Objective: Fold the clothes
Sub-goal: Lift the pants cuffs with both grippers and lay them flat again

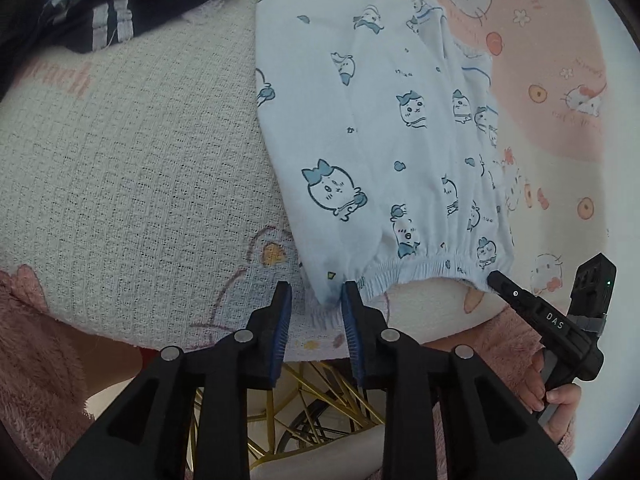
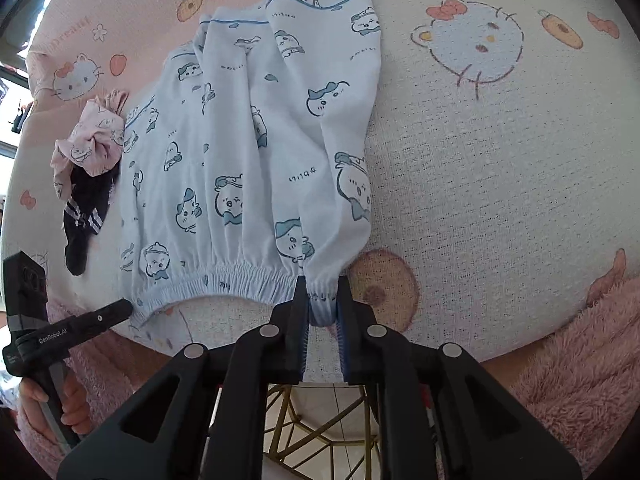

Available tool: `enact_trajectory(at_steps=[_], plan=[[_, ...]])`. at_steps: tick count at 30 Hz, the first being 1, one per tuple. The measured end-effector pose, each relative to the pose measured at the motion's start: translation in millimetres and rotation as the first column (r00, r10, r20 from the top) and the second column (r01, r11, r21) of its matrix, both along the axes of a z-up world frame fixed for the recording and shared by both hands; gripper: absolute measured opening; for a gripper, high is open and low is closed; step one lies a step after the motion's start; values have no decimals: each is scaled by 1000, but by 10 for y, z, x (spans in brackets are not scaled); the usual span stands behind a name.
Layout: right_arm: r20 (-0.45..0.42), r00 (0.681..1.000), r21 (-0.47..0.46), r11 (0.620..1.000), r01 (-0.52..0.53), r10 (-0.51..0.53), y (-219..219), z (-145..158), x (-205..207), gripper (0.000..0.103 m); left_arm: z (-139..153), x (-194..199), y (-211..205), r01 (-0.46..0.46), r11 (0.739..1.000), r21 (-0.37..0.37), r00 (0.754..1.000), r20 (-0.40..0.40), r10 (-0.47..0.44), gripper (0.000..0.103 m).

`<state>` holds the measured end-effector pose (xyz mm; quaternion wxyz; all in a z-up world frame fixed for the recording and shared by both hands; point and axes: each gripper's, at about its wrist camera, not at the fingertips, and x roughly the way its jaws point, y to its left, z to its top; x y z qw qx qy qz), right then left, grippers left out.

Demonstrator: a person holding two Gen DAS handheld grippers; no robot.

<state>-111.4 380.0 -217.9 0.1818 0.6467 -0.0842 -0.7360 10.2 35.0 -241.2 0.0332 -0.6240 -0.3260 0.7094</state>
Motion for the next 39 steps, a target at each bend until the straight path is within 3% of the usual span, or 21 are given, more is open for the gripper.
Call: enact_trajectory(at_steps=[2,5,9,10,11,13,15,18,21,24,27,31,33,34,36,39], plan=[[-5,1000,-31,999,18,-18,66,-10,-49,17,-55,39,-39,-37,998,53,999,-1,37,33],[37,999,-78,996,36,-34,143,-128,-94,20,-111,-10,49,-34,998,61,999,1,34,33],[114,992,-191,978,77,-56,244,-384,-91,21,-78,-15,198,13,1000,23,999,-43,-12,33],[130,989,-215,972,94,-67,270,-416,-97,21,-76,-6,213,13,1000,23,998,-54,-11,31],[154,985,-228,967,109,-75,292,-420,-112,21,-69,-1,211,8,1000,17,998,-65,-7,19],[193,979,-270,957,111,-59,255,-434,-119,11,-35,-10,187,7,1000,5,996,-93,-6,14],[177,984,-250,967,44,0,79,-421,-51,10,47,7,146,2,1000,25,992,-128,1,14],[85,995,-210,977,-39,58,-153,-277,31,8,239,55,66,-4,997,78,981,-192,19,11],[-45,999,-234,972,-31,21,-126,48,62,7,680,146,-55,-2,991,137,951,-307,45,10],[-164,986,-315,949,-30,-23,36,574,122,7,1254,233,-120,33,989,143,901,-433,32,10],[-240,968,-413,910,-31,-76,223,1116,187,7,1875,364,-125,112,985,130,834,-552,-22,10],[-366,922,-494,866,-75,-129,393,1962,359,7,2649,539,-89,216,969,122,725,-684,-76,10],[-431,890,-524,844,-112,-149,468,2403,471,7,2958,543,-116,232,967,106,691,-717,-88,10],[-462,873,-524,842,-128,-155,478,2601,520,7,3035,473,-119,229,969,92,690,-718,-95,10],[-497,852,-472,875,-110,-161,479,2854,503,7,3052,233,-75,232,970,71,702,-703,-116,10],[-473,868,-387,921,-50,-151,410,2789,179,7,3105,-181,-1,224,973,44,721,-680,-135,10]])
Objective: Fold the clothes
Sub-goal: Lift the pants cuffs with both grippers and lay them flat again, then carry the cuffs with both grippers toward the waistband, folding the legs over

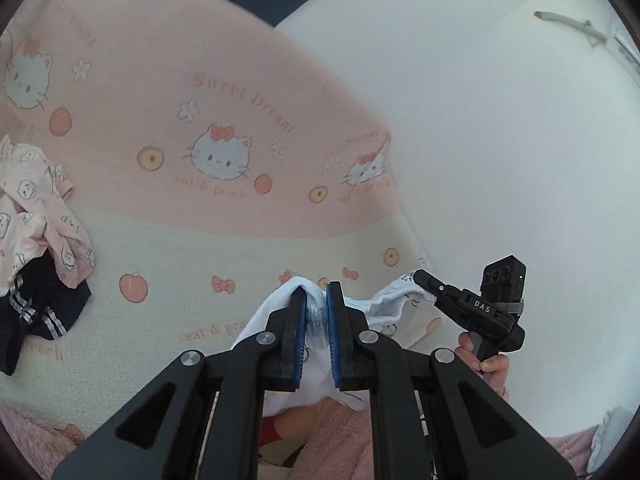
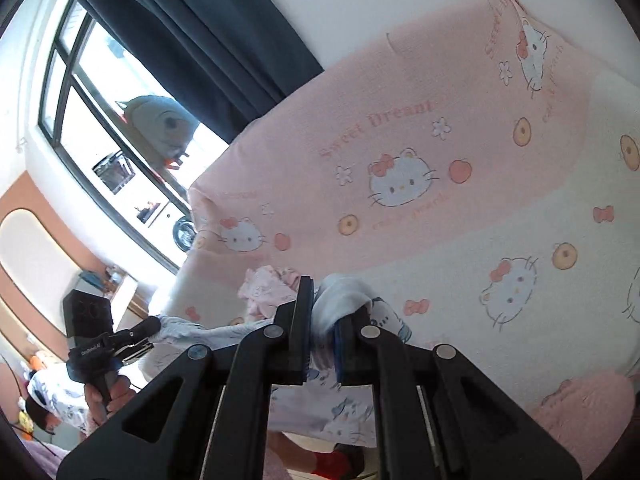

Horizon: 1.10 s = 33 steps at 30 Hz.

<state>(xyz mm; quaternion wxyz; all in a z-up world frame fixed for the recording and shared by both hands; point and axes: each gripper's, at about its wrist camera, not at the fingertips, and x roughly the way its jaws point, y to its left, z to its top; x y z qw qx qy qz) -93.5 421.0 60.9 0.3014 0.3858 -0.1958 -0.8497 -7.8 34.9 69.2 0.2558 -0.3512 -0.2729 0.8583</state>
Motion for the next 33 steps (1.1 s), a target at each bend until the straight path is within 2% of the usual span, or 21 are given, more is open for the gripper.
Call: enact_trajectory(at_steps=[3,4,5,7,9,10,12,15,17,18,20,22,23,25,27,28,30,33], plan=[[112,994,63,998,4,-11,-103,-236,-492,7,60,-428,77,-8,999,-33,1000,26,9,10],[112,994,73,997,2,-11,-133,-201,-603,7,80,-570,102,-11,999,-44,999,35,12,10],[70,998,73,997,0,-5,-157,-46,-660,7,188,-656,131,-4,999,-52,1000,14,5,10],[-15,1000,65,998,-2,3,-189,288,-748,7,642,-629,182,9,998,-64,994,-107,-16,10],[-99,995,27,1000,4,-2,-148,670,-735,7,961,-571,202,-14,996,-89,982,-187,-3,10],[-130,992,7,1000,8,-7,-117,821,-711,7,1066,-538,205,-25,995,-99,977,-215,3,11],[-170,985,-12,1000,21,-23,-67,990,-630,7,1058,-460,187,-45,993,-113,975,-223,19,11],[-131,991,-9,999,32,-33,-53,736,-492,8,547,-450,139,-40,992,-122,993,-116,25,11],[-62,997,-1,999,34,-34,-69,339,-436,8,-57,-531,92,-28,995,-99,999,22,30,11],[-17,999,19,999,37,-37,-92,56,-429,8,-404,-582,81,-23,995,-96,995,98,33,11],[85,995,91,995,47,-54,-166,-627,-446,9,-1119,-682,87,-20,992,-124,970,239,49,11],[183,980,163,985,49,-79,-239,-1309,-463,9,-1803,-764,126,-11,986,-165,925,372,73,11],[238,967,196,980,43,-90,-277,-1659,-475,9,-2107,-789,156,-3,983,-186,899,429,83,11],[368,924,205,978,28,-103,-312,-2312,-485,9,-2582,-802,226,18,975,-219,855,510,99,11],[468,875,210,977,24,-122,-314,-2787,-474,8,-2833,-798,296,38,961,-275,836,536,120,11],[491,861,232,973,20,-134,-319,-2932,-471,9,-2918,-798,322,45,954,-297,830,542,129,11],[482,862,303,953,2,-155,-347,-3050,-482,8,-3011,-796,345,47,949,-312,827,545,138,11],[447,880,368,930,-17,-160,-383,-3054,-509,9,-3104,-752,351,49,951,-304,814,564,138,10]])
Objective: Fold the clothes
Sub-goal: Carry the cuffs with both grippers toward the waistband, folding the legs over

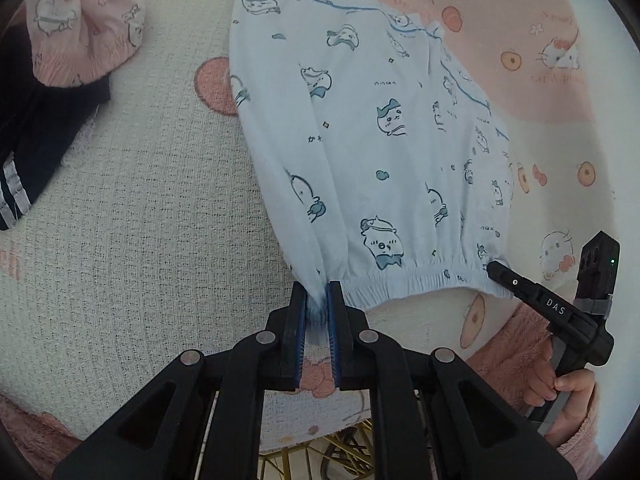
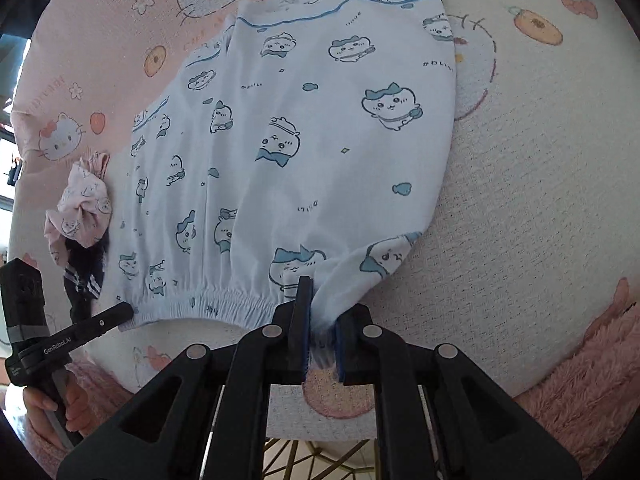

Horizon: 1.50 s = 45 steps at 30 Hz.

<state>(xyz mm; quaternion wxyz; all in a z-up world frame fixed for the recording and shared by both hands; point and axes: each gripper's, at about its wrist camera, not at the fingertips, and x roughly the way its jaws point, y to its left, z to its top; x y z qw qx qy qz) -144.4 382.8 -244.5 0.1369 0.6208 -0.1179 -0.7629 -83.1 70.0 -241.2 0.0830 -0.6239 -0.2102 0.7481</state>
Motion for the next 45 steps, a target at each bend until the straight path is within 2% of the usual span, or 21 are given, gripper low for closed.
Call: enact_trajectory(at_steps=[2,4,11,15,18,22,24,28,32,36,40,43,45], plan=[[23,1000,27,999,-21,21,-4,-65,26,9,-26,59,-13,2,1000,6,1000,13,-2,10],[50,999,9,1000,-20,20,44,-125,91,8,-39,119,-22,3,1000,12,1000,26,-3,10],[41,999,-37,999,-14,16,265,108,363,8,106,405,101,38,999,5,999,25,-38,10],[72,997,-42,999,2,1,406,122,568,8,132,573,197,61,998,0,998,22,-61,10],[103,995,2,1000,-3,3,418,66,571,9,121,686,272,74,997,-4,997,28,-74,10],[157,988,82,996,-21,8,392,-71,519,13,-155,673,367,70,997,-44,990,127,-64,13],[109,994,109,994,-20,8,402,51,557,13,-97,650,359,53,998,-19,991,121,-50,15],[7,1000,145,989,23,-24,492,365,667,17,211,622,204,26,1000,-16,997,68,-25,21],[-22,999,117,992,35,-33,638,628,743,18,491,410,4,28,1000,5,1000,7,-28,43],[-72,996,106,994,-36,44,520,908,511,18,635,-82,-246,20,997,-80,998,-54,-25,43],[-144,979,117,984,-132,148,-88,1182,105,18,719,-637,-511,0,984,-180,991,-130,-24,43],[-212,949,164,966,-202,234,-490,1303,-303,18,586,-1047,-686,-34,973,-229,989,-150,-1,43],[-234,925,200,946,-257,301,-767,1248,-618,18,433,-1297,-769,-49,965,-256,989,-148,11,42]])
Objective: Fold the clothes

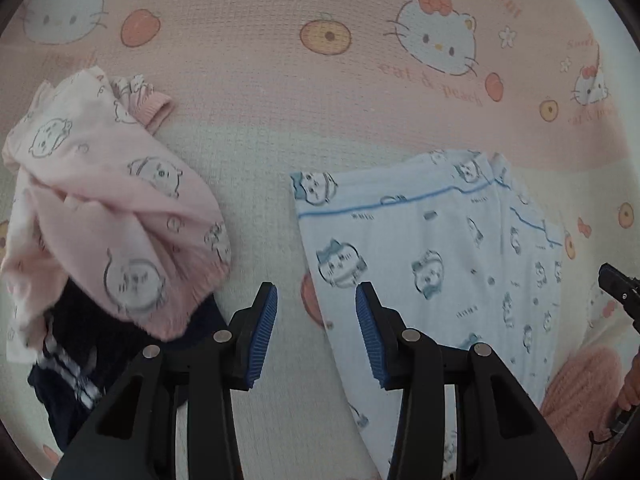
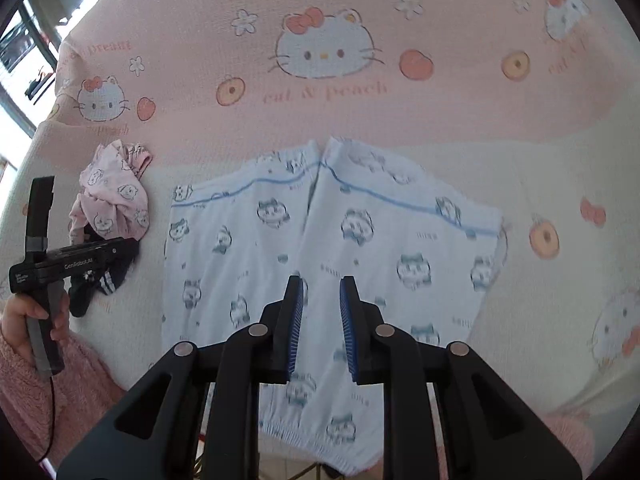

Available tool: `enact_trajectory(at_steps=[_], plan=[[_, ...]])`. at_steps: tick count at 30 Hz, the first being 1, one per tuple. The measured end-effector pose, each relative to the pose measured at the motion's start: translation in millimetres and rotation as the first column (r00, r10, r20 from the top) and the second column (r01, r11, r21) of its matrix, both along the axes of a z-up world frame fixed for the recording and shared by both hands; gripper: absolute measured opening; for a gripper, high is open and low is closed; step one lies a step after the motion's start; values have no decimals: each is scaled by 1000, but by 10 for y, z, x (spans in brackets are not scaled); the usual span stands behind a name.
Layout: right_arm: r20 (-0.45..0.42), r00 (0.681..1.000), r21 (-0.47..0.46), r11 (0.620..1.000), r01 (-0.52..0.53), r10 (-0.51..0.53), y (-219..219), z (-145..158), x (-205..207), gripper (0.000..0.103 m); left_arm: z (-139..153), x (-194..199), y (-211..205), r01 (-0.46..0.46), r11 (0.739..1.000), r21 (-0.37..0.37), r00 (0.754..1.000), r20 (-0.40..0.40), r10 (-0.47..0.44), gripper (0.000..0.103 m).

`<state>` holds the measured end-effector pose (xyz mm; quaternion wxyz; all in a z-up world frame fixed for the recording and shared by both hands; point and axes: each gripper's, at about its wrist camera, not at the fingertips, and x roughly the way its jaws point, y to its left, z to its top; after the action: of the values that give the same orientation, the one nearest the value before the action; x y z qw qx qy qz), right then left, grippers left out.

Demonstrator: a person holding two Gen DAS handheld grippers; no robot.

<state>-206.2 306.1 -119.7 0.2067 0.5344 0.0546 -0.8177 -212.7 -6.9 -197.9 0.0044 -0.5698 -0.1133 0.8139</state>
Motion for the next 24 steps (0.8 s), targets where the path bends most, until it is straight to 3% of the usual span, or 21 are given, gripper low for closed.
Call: enact_trajectory(at_steps=[3,6,11,18,22,24], plan=[[29,996,65,994,-83,81,-398,-336,-437,18,-225,-278,-122,-19,1000,-13,1000,18,19,41],[76,994,117,990,-83,74,-544,-675,-805,18,-349,-434,-184,0,1000,2,1000,16,0,41],[142,987,21,997,-72,69,-662,-953,-1282,18,-415,-488,-268,17,998,56,1000,-16,-16,41],[154,972,76,979,-192,178,-982,-1262,-1508,18,-396,-525,-291,28,995,96,999,-33,-25,41],[144,965,87,968,-235,221,-950,-1234,-1521,18,-396,-539,-235,37,994,102,999,-33,-34,41],[139,964,101,965,-240,226,-894,-1260,-1543,13,-396,-546,-207,42,994,105,999,-33,-39,41]])
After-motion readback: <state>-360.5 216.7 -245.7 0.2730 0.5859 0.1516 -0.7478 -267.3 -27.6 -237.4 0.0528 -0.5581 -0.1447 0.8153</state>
